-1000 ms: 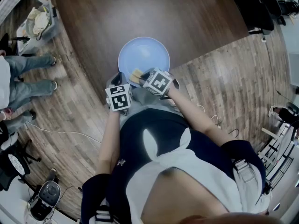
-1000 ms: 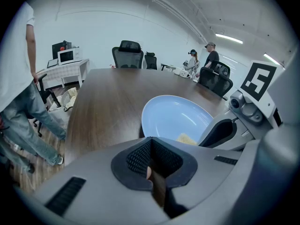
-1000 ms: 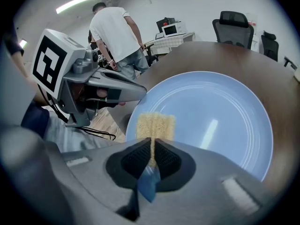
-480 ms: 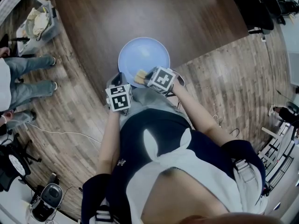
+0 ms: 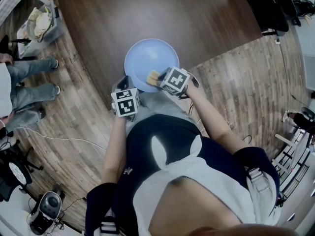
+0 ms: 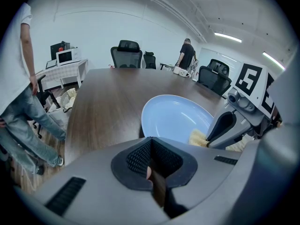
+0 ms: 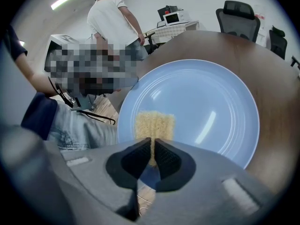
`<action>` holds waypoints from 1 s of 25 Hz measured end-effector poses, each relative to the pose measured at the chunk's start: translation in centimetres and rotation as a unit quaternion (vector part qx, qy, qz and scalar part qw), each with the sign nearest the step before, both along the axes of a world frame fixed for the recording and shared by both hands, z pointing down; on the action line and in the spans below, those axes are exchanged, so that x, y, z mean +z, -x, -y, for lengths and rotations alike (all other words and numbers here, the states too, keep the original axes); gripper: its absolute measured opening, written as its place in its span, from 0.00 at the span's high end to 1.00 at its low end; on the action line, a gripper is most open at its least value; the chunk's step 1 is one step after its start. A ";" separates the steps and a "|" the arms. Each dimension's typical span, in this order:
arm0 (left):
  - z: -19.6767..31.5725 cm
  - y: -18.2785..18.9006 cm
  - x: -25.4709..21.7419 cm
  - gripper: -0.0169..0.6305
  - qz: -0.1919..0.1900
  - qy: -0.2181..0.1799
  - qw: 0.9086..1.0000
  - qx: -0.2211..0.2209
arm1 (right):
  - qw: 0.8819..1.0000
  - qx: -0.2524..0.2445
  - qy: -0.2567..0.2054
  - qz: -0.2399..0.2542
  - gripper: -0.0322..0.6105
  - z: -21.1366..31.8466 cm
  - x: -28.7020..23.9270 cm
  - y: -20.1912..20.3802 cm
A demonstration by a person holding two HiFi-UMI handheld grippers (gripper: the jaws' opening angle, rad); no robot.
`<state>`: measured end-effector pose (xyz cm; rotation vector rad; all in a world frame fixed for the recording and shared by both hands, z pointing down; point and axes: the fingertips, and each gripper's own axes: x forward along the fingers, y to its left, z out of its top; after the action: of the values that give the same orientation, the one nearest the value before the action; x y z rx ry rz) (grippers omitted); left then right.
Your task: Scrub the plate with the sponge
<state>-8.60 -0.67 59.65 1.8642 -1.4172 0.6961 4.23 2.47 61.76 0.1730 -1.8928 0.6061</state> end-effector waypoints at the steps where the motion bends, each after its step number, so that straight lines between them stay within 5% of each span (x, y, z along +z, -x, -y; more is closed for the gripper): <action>1: 0.0 0.0 -0.3 0.97 0.002 0.001 1.000 -0.002 | 1.000 0.001 -0.001 -0.002 0.91 0.1 0.0 -0.3; 25: 0.2 -0.3 0.0 0.97 0.003 0.001 1.000 0.005 | 0.991 0.128 -0.032 -0.028 0.92 6.1 0.0 -5.6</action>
<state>-8.28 -0.86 59.64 1.8701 -1.4112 0.7083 9.84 -3.58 61.81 0.4758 -1.8504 0.7052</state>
